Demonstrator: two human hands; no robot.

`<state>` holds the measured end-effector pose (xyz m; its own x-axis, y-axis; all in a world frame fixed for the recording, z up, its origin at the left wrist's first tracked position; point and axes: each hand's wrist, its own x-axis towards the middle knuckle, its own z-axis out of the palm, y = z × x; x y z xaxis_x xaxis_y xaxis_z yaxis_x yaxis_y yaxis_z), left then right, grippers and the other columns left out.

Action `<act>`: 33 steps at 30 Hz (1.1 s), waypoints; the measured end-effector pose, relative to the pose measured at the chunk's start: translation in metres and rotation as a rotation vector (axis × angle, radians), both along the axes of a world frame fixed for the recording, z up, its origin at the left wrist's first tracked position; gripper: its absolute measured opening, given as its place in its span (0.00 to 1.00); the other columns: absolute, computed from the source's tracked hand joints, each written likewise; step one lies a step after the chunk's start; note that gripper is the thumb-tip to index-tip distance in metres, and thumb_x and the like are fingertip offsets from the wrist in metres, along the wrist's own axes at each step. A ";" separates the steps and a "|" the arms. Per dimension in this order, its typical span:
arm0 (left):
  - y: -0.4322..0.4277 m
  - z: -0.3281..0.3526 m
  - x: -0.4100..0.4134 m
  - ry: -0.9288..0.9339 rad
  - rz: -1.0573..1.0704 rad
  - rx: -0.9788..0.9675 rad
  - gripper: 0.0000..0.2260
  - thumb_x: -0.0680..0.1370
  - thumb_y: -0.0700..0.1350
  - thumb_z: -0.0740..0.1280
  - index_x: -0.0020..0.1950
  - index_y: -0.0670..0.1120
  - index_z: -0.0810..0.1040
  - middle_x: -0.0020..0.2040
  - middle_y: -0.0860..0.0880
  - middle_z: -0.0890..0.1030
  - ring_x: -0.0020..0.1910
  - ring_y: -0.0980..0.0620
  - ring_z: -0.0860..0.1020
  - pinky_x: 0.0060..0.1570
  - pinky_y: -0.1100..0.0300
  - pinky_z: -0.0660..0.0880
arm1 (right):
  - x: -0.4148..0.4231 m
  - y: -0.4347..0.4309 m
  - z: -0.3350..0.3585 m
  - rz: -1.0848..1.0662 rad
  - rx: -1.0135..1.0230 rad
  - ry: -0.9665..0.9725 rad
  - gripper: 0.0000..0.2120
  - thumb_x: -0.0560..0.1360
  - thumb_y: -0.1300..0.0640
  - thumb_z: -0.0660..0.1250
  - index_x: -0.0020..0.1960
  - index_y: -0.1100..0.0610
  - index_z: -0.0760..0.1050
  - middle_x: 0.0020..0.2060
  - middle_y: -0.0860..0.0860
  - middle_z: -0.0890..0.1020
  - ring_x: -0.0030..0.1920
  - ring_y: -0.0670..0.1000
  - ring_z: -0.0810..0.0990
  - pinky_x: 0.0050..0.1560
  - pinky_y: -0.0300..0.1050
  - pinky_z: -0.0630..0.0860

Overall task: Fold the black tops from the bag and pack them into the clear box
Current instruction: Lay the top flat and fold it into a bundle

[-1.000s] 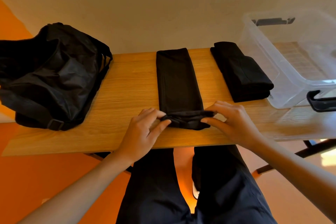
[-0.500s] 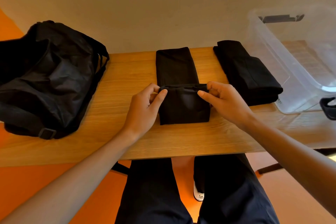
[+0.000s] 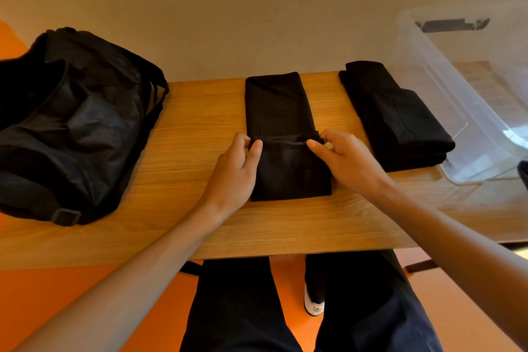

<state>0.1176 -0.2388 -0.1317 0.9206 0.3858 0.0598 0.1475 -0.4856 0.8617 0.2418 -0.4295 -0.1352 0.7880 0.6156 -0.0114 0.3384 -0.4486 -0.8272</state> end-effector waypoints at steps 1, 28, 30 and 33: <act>0.000 0.002 -0.001 0.036 0.001 -0.048 0.10 0.85 0.53 0.59 0.54 0.47 0.71 0.29 0.51 0.68 0.25 0.57 0.67 0.27 0.62 0.64 | 0.000 0.001 0.001 -0.005 0.004 0.004 0.12 0.83 0.48 0.63 0.49 0.55 0.78 0.35 0.57 0.82 0.36 0.59 0.82 0.37 0.58 0.80; 0.006 -0.005 -0.011 0.051 0.121 -0.124 0.10 0.80 0.41 0.71 0.59 0.50 0.74 0.47 0.50 0.83 0.30 0.61 0.78 0.25 0.68 0.70 | -0.013 0.010 -0.004 -0.210 -0.254 -0.236 0.17 0.80 0.43 0.65 0.42 0.55 0.75 0.29 0.52 0.79 0.30 0.53 0.79 0.37 0.57 0.82; 0.005 -0.006 -0.010 0.064 0.129 -0.133 0.10 0.80 0.41 0.70 0.59 0.50 0.74 0.48 0.50 0.83 0.29 0.58 0.79 0.24 0.67 0.71 | -0.014 0.010 -0.004 -0.243 -0.294 -0.262 0.20 0.80 0.41 0.64 0.39 0.56 0.75 0.29 0.51 0.78 0.31 0.52 0.78 0.36 0.54 0.82; 0.004 -0.006 -0.008 0.081 0.145 -0.143 0.09 0.81 0.41 0.70 0.58 0.50 0.73 0.51 0.50 0.80 0.29 0.56 0.79 0.23 0.65 0.72 | -0.014 0.012 -0.004 -0.259 -0.327 -0.302 0.22 0.81 0.40 0.63 0.37 0.55 0.74 0.28 0.50 0.77 0.30 0.49 0.76 0.33 0.48 0.77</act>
